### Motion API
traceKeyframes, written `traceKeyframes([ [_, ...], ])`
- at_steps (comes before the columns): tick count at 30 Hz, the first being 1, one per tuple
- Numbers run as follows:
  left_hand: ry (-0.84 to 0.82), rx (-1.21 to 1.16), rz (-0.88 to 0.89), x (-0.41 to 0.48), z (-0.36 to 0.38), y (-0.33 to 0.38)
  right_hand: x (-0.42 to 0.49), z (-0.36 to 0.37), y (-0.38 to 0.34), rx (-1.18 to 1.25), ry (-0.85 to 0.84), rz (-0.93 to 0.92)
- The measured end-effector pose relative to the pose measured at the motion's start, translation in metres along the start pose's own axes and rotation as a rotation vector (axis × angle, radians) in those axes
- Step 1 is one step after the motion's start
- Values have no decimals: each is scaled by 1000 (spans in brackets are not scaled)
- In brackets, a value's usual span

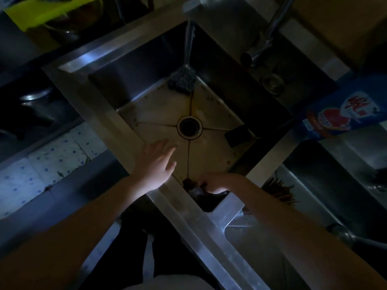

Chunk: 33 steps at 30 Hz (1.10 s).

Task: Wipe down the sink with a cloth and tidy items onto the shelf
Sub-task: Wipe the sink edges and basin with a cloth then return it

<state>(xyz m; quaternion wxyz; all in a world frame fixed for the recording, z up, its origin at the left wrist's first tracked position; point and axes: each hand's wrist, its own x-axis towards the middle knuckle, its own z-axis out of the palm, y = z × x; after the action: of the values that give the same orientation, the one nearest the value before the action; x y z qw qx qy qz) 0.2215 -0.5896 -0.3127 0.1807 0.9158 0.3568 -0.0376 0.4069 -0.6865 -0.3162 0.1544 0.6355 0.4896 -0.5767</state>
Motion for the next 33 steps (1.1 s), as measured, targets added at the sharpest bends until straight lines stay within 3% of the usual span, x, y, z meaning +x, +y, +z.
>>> traceKeyframes([
  [5, -35, 37, -36, -5, 11, 14, -6, 10, 8, -274, -98, 11],
  [14, 8, 22, -40, -8, 5, 12, -5, -51, 67, -545, 34, 166],
  [20, 15, 43, -51, -6, 4, 17, 7, -95, 113, -534, 146, 313],
  [25, -10, 61, -43, -10, 9, 28, -4, -77, 95, -530, 159, 273],
  [33, -34, 42, -50, -15, 12, 40, 2, -17, 33, -410, -94, 91],
])
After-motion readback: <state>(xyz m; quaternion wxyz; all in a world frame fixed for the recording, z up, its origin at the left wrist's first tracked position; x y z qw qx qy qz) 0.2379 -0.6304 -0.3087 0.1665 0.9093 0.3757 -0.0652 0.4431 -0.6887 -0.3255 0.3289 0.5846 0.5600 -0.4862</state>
